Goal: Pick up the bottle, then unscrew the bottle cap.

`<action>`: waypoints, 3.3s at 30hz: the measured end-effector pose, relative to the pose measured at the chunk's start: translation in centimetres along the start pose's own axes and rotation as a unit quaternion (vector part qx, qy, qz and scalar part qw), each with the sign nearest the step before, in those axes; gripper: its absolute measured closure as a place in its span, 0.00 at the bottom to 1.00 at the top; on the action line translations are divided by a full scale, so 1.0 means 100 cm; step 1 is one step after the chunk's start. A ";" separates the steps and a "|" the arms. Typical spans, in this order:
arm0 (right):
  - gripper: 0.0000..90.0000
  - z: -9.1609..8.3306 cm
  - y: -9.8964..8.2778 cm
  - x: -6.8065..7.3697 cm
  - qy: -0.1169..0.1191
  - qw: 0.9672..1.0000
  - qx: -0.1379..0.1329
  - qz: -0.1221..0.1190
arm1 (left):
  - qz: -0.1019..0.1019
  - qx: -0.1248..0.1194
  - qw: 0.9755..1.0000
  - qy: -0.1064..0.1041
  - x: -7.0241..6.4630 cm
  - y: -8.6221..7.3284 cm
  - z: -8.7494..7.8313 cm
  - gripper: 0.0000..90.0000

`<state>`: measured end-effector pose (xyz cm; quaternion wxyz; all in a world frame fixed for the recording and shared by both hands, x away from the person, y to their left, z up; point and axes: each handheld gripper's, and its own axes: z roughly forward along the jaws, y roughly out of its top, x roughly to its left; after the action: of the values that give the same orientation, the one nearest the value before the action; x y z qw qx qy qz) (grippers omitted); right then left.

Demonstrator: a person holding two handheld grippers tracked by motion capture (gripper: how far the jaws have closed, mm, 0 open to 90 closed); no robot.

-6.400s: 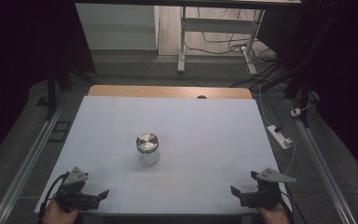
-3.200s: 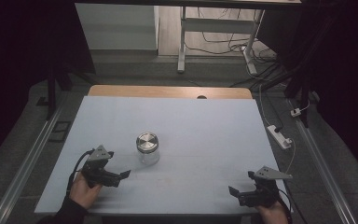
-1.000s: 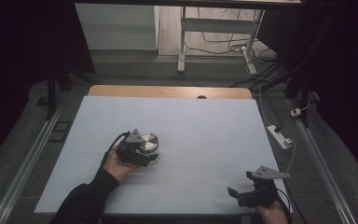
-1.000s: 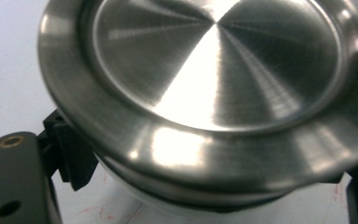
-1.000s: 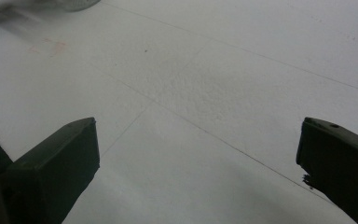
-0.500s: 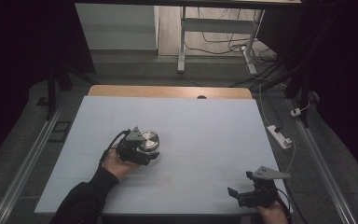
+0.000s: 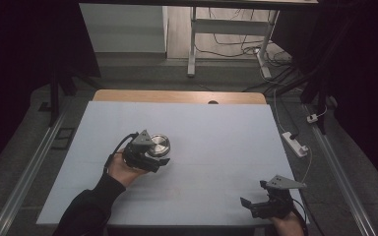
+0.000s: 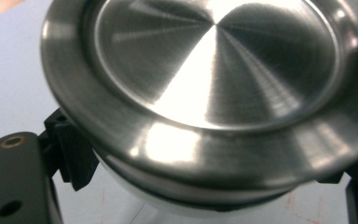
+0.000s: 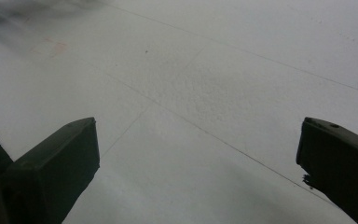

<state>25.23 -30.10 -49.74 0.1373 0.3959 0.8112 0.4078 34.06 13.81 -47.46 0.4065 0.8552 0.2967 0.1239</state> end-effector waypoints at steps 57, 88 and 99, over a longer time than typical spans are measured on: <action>0.00 -0.001 0.003 0.004 0.007 1.000 -0.011 -0.008 | 0.042 -0.002 0.998 -0.054 -0.025 0.047 0.000 0.17; 0.00 0.021 0.061 0.047 0.081 0.991 -0.051 -0.095 | 0.044 -0.014 0.997 -0.064 -0.030 0.044 -0.004 0.17; 0.00 0.035 0.085 0.053 0.123 0.987 -0.063 -0.078 | 0.045 -0.015 0.997 -0.066 -0.031 0.043 -0.004 0.17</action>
<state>28.19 -21.11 -44.90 0.0929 0.2685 0.8232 0.4916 33.19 10.09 -43.75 0.4323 0.8677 0.2283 0.0899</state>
